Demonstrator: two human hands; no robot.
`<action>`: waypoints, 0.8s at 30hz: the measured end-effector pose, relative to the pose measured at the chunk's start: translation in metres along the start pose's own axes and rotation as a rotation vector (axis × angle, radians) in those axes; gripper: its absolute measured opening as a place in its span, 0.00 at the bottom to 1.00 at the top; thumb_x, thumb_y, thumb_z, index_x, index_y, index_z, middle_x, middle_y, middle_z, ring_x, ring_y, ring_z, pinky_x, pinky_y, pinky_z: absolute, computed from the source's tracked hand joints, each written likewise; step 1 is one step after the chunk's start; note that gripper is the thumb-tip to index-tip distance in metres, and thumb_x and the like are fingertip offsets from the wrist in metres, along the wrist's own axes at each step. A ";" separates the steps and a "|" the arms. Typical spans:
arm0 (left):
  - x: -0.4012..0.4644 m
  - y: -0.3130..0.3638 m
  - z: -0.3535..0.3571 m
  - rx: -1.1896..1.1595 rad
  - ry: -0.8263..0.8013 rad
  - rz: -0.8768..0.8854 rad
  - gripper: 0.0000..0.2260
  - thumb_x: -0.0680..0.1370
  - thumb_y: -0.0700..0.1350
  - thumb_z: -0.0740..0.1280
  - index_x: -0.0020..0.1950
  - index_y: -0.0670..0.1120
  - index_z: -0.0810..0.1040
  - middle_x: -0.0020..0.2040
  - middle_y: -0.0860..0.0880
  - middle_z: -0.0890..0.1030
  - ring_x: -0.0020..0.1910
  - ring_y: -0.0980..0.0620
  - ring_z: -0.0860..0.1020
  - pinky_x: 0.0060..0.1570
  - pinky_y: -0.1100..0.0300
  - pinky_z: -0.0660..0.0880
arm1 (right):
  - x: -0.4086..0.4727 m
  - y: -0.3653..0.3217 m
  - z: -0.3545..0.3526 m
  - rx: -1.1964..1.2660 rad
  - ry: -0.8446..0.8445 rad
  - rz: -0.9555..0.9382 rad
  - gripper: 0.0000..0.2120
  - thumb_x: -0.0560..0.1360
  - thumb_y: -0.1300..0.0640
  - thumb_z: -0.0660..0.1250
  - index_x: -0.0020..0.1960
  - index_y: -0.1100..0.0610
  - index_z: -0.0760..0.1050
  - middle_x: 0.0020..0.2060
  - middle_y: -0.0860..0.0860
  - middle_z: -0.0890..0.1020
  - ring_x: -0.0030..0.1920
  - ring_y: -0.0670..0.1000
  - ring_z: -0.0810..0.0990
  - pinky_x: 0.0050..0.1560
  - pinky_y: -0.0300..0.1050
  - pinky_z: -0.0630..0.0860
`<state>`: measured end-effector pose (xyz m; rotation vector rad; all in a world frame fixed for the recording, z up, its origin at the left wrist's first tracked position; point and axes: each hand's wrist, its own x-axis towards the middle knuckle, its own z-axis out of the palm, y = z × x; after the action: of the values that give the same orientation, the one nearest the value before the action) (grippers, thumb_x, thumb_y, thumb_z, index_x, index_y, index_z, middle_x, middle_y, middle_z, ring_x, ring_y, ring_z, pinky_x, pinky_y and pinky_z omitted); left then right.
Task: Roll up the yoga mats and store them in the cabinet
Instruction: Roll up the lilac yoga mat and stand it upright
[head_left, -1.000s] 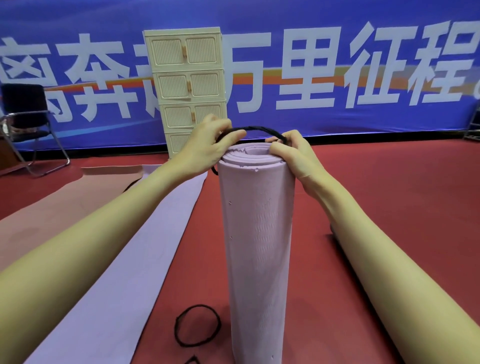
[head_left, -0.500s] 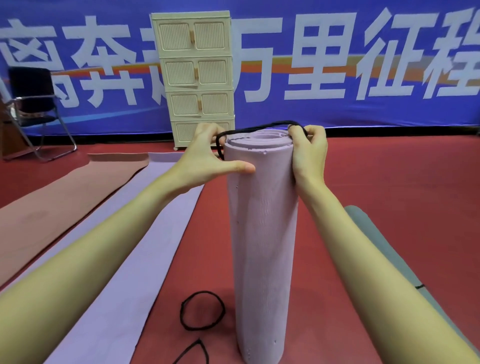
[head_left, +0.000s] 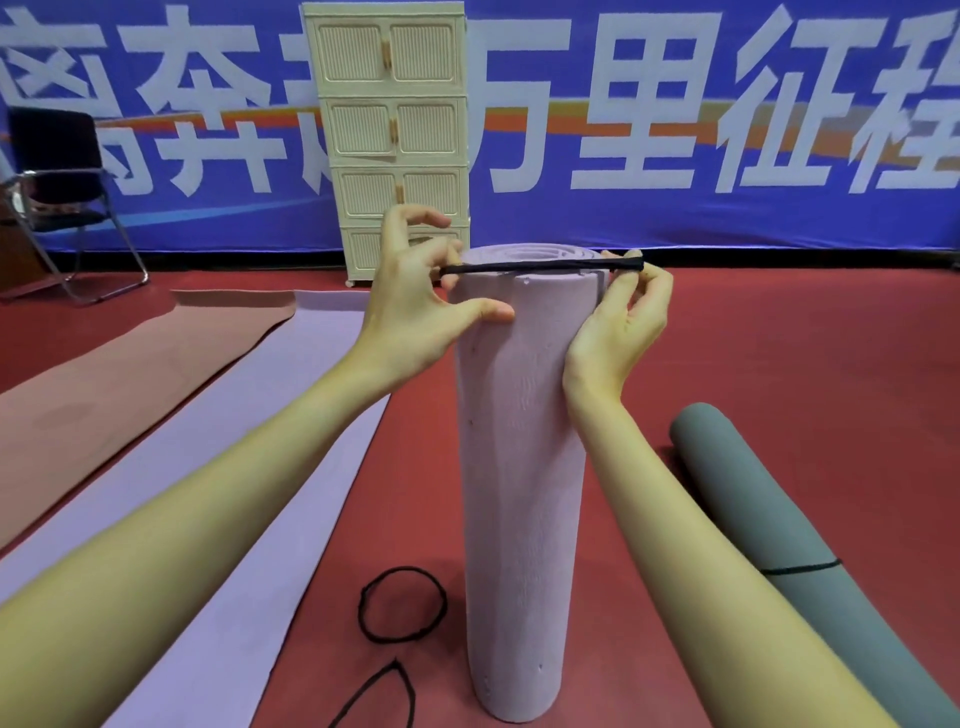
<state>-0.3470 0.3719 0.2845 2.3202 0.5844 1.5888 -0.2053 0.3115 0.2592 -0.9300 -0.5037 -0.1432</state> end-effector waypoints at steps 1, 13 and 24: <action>-0.003 0.001 0.001 0.015 0.020 0.023 0.23 0.61 0.50 0.80 0.38 0.33 0.76 0.58 0.47 0.67 0.53 0.56 0.75 0.46 0.58 0.78 | -0.003 0.000 0.000 0.015 0.022 -0.013 0.05 0.79 0.63 0.56 0.46 0.59 0.70 0.36 0.44 0.73 0.35 0.37 0.70 0.41 0.32 0.67; -0.022 -0.005 0.014 -0.020 0.213 0.171 0.23 0.69 0.46 0.78 0.25 0.39 0.66 0.52 0.39 0.73 0.47 0.44 0.79 0.41 0.61 0.73 | -0.010 -0.003 0.003 0.181 0.094 0.026 0.11 0.78 0.70 0.53 0.44 0.58 0.69 0.40 0.51 0.79 0.47 0.55 0.81 0.56 0.53 0.78; -0.021 0.001 0.015 0.009 0.144 0.184 0.16 0.70 0.34 0.72 0.33 0.46 0.66 0.55 0.37 0.71 0.53 0.44 0.76 0.52 0.65 0.72 | -0.018 0.001 0.006 0.010 0.009 -0.082 0.06 0.79 0.59 0.58 0.43 0.58 0.69 0.36 0.43 0.78 0.37 0.38 0.75 0.42 0.33 0.69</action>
<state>-0.3395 0.3610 0.2620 2.3382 0.4193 1.8511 -0.2233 0.3153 0.2532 -0.8986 -0.5342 -0.2188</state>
